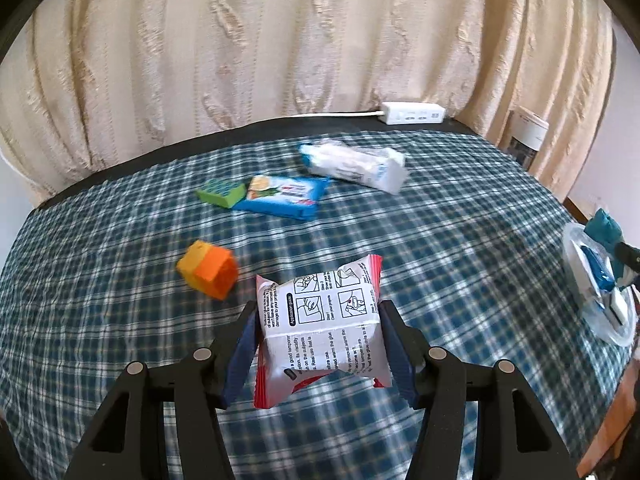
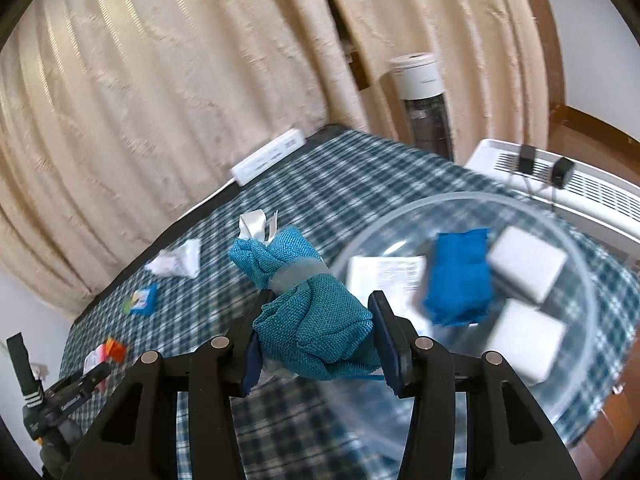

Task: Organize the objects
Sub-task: 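Carry the teal cloth and the snack packet toward the clear bowl with both tools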

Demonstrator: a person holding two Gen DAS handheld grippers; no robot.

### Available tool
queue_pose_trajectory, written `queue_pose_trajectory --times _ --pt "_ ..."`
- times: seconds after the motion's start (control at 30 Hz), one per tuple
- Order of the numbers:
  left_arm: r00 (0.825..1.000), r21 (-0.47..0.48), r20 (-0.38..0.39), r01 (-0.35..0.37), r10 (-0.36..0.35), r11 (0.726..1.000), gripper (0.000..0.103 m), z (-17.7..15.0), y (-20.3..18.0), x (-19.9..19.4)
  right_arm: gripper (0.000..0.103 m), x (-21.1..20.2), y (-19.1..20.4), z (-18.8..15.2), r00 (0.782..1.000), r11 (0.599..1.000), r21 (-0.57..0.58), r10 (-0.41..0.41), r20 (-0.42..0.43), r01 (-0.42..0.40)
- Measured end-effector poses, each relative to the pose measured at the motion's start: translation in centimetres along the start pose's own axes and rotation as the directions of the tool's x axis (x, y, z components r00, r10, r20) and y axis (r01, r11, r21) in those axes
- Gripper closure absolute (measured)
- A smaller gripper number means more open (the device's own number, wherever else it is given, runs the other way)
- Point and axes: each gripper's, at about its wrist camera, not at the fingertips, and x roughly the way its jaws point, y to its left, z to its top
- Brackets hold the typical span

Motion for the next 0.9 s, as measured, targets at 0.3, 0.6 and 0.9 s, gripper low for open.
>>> queue_pose_trajectory --times 0.3,0.6,0.9 --pt "0.999 0.049 -0.010 0.030 -0.030 0.998 0.041 0.4 -3.4 0.1 0.054 0.0 -3.6 1.5 0.998 0.998 0.029 -0.057 0.015 0.056" --pt "0.999 0.067 -0.017 0.031 -0.030 0.997 0.041 0.5 -4.9 0.0 0.053 2.8 -5.6 4.2 0.990 0.990 -0.020 -0.141 -0.026 0.141" --pt "0.999 0.092 -0.026 0.036 -0.034 0.995 0.041 0.8 -6.6 0.4 0.051 4.9 -6.6 5.7 0.975 0.973 -0.109 -0.211 -0.069 0.203"
